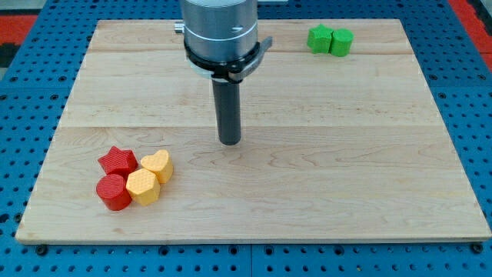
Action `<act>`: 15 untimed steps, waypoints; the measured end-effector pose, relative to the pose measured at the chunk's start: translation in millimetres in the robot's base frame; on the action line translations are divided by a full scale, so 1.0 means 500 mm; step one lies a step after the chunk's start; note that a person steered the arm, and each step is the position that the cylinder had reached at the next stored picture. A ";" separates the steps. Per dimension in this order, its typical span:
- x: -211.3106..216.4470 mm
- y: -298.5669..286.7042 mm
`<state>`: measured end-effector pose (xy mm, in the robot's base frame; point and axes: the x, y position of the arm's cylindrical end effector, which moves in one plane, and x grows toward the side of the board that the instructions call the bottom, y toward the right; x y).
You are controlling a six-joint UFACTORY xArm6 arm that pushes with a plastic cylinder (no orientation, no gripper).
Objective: Move the green blocks into the blue blocks
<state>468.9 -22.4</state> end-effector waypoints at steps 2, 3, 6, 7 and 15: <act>0.000 0.062; -0.011 0.122; -0.170 0.416; -0.246 0.461; -0.477 0.080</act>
<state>230.3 17.5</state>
